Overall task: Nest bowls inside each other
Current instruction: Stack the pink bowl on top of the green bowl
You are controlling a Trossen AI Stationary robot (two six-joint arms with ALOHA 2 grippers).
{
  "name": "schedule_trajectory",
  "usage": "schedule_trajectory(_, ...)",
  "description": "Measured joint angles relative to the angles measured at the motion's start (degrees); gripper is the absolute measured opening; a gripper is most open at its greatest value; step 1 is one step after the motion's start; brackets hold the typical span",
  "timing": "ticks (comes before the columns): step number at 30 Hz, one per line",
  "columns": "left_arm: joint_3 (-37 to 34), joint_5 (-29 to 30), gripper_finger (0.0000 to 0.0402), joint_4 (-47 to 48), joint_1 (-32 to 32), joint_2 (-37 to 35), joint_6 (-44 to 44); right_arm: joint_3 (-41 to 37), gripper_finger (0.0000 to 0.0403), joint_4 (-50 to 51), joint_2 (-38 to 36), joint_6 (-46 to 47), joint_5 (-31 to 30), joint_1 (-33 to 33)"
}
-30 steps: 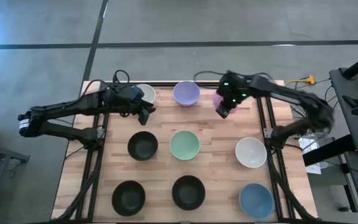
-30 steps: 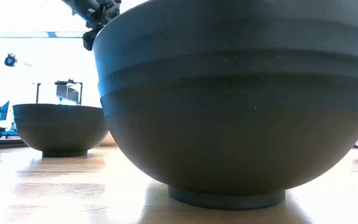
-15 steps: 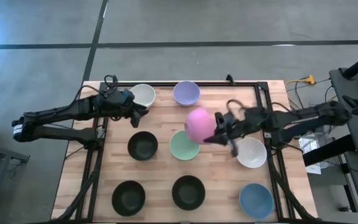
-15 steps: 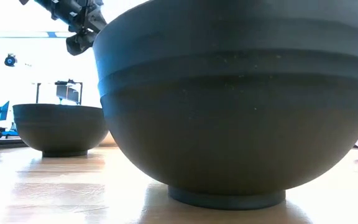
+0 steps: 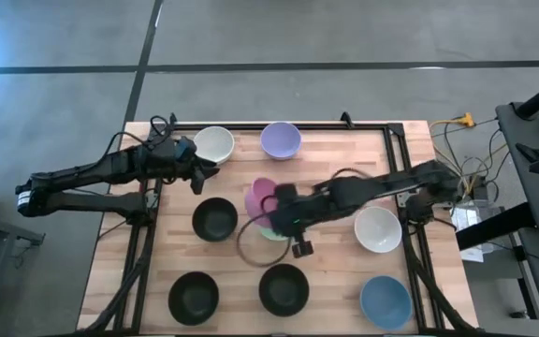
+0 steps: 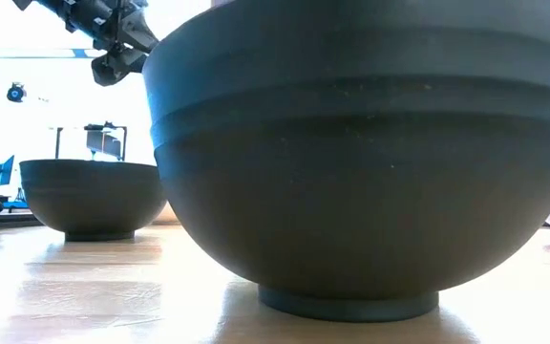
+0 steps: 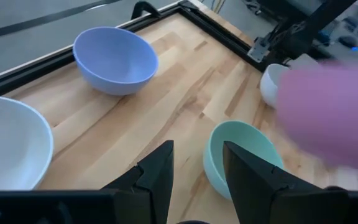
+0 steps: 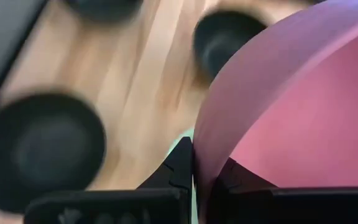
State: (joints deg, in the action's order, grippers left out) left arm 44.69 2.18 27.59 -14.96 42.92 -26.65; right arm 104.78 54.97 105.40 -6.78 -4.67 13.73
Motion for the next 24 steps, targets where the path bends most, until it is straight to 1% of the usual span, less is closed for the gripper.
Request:
schedule_trajectory(3,0.0,-0.4,0.0122,0.1,0.0,-0.7,0.0,8.5,0.0009,10.5,6.8,-1.6,-0.2,0.1)
schedule_trajectory(6,0.0,-0.4,0.0122,0.5,0.0,-1.3,0.4,14.8,0.0009,18.7,12.3,-2.4,-3.8,0.3)
schedule_trajectory(8,-0.1,-0.4,0.0122,0.5,0.0,-1.5,0.9,17.9,0.0009,21.8,15.6,-3.2,-6.2,0.7)
schedule_trajectory(10,-0.1,-0.5,0.0122,0.6,0.0,-1.5,1.8,20.0,0.0009,22.7,18.4,-3.3,-6.9,1.0)
schedule_trajectory(16,-0.1,-1.6,0.0122,2.9,0.0,-1.8,2.0,21.6,0.0009,25.2,22.8,-3.3,-6.9,2.4)
schedule_trajectory(20,-0.1,-2.4,0.0122,3.9,0.0,-2.1,1.9,21.5,0.0009,27.9,23.0,-0.9,-7.0,2.3)
schedule_trajectory(24,-0.1,-2.6,0.0122,3.9,0.0,-2.1,2.0,21.5,0.0009,27.8,22.9,-0.7,-6.7,2.3)
